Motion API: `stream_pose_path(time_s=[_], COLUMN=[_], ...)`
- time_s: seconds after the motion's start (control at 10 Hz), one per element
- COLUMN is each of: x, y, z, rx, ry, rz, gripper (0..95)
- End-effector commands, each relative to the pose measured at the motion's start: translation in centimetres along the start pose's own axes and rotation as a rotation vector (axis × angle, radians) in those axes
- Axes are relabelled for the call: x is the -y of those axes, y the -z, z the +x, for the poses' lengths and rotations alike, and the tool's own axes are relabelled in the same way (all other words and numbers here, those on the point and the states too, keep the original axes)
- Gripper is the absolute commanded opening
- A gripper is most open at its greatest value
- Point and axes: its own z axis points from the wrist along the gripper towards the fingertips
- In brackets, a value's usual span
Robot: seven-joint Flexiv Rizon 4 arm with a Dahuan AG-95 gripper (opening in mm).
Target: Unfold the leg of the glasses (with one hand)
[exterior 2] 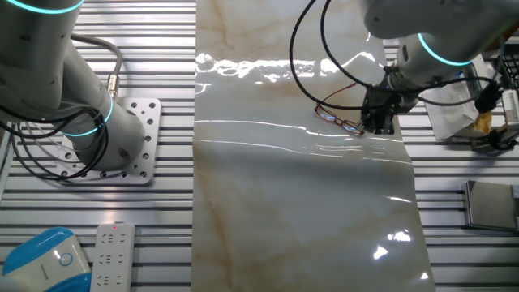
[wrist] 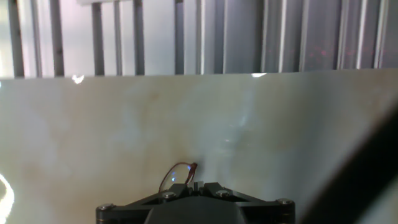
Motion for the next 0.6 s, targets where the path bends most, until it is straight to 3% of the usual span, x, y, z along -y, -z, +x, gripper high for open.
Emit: stream_pose_path(time_s=[0.1, 0.5, 0.6], x=[0.16, 0.30, 0.40], y=[-0.41, -0.60, -0.73], z=[0.42, 0.81, 1.17], rx=[0.003, 0.010, 0.023], ry=[0.077, 0.172, 0.201], rz=[0.021, 0.046, 0.051], gripper=[0.0, 0.0, 0.0])
